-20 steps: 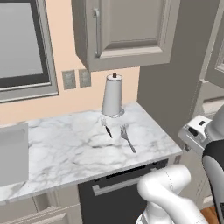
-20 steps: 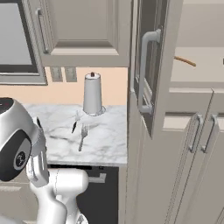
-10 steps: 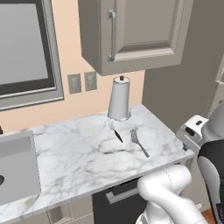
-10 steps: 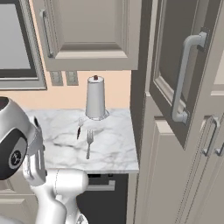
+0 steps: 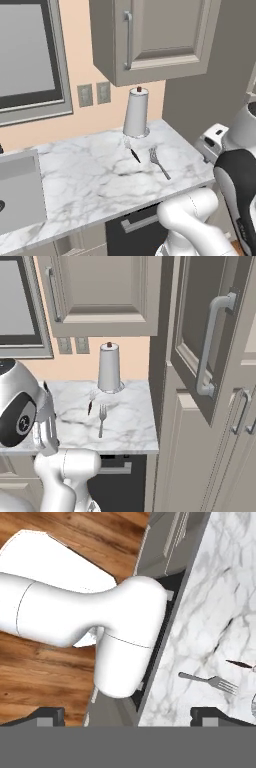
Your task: Organize the utensils by type. Pick up the wooden spoons from the counter and place them in the open cabinet. Then pick up the metallic utensils from the counter and place them in the open drawer.
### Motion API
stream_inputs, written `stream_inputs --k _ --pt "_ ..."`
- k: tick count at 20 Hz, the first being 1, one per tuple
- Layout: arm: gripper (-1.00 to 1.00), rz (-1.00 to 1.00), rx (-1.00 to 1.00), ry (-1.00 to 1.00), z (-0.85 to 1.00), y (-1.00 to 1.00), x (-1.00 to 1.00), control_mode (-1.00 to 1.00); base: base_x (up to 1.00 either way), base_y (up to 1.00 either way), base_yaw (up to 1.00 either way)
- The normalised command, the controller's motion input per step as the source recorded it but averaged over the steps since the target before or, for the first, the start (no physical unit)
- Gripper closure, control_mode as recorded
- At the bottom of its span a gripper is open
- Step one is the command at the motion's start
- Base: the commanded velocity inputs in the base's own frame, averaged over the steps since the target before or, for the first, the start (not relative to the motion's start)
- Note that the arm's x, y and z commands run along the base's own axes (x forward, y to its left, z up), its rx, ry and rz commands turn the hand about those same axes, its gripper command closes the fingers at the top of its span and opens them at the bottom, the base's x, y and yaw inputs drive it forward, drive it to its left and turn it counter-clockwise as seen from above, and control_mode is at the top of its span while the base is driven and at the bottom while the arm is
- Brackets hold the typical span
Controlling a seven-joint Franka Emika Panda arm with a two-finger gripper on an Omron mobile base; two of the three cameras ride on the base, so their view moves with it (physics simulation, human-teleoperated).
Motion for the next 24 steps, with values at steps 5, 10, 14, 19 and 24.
stream_inputs --k 5,10,14,19,24 --pt "-1.0 0.29 -0.05 0.13 0.0 -0.18 0.29 -1.0 0.0 0.0 0.0" --pt "-1.0 0.3 -0.22 0.11 0.0 0.03 0.52 -1.0 0.0 0.0 0.0" --pt "-1.0 0.48 -0.06 -0.03 -0.07 -0.01 0.22 -1.0 0.0 0.0 0.0" --pt "-1.0 0.51 -0.07 -0.03 -0.09 0.0 0.17 -1.0 0.0 0.0 0.0" --pt "-1.0 0.49 -0.17 0.1 -0.01 0.07 0.37 -1.0 0.0 0.0 0.0"
